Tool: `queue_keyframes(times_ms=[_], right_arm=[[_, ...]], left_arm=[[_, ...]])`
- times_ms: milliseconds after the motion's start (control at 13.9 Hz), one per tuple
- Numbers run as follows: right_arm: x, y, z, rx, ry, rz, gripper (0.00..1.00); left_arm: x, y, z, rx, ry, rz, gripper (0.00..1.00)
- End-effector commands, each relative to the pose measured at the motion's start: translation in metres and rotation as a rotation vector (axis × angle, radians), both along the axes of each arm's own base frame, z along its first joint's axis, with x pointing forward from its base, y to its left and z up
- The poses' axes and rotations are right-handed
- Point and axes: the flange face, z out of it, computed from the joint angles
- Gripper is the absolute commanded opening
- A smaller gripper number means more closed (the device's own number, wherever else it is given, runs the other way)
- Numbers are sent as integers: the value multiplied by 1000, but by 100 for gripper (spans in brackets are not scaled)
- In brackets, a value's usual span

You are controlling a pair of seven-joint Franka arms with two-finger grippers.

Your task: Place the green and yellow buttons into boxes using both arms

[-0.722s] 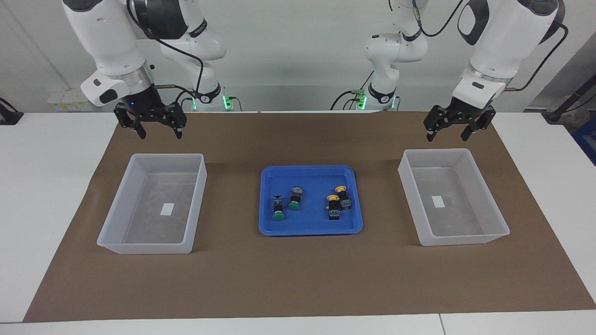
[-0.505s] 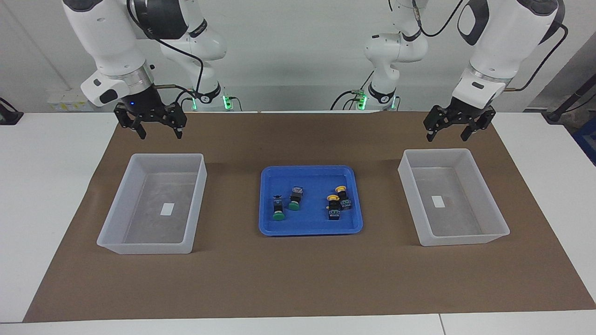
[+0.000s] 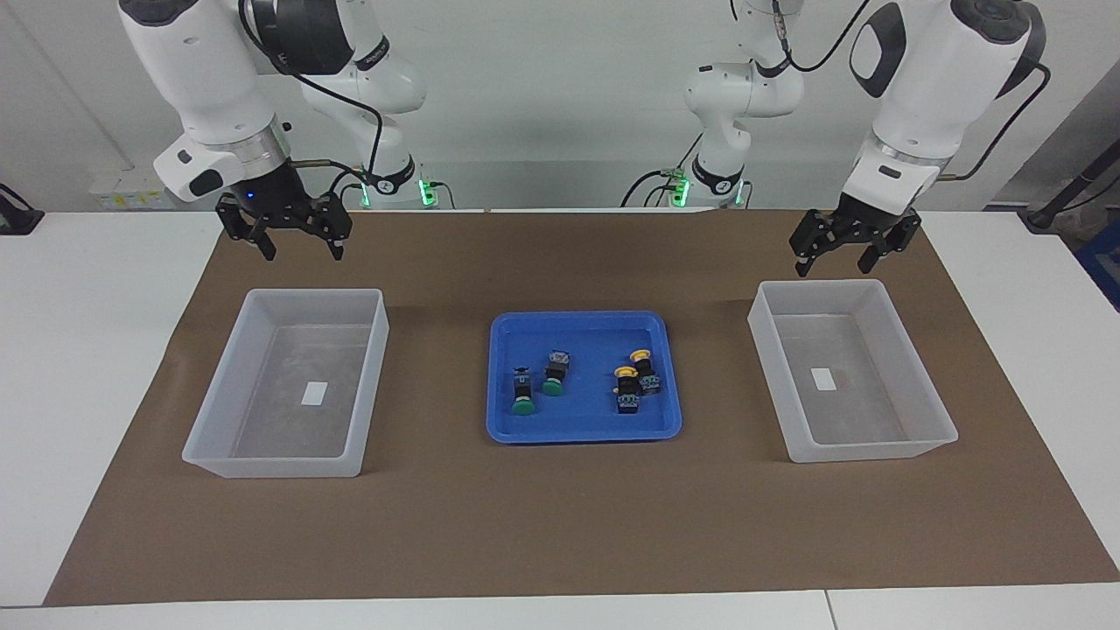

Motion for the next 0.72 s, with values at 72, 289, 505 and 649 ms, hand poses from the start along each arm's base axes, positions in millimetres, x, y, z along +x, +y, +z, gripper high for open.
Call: queue_keyframes(times_ms=[72, 289, 505, 649], right_arm=[[-5, -5, 1, 25, 7, 7, 100], [-6, -6, 1, 25, 13, 7, 100], [-4, 1, 2, 26, -3, 10, 100], [-1, 7, 0, 27, -27, 3, 100]], left_arm=[[-19, -62, -51, -42, -41, 72, 100], [-15, -113, -113, -88, -81, 150, 100], [-15, -117, -140, -115, -132, 152, 100], [-13, -124, -160, -117, -135, 145, 97]])
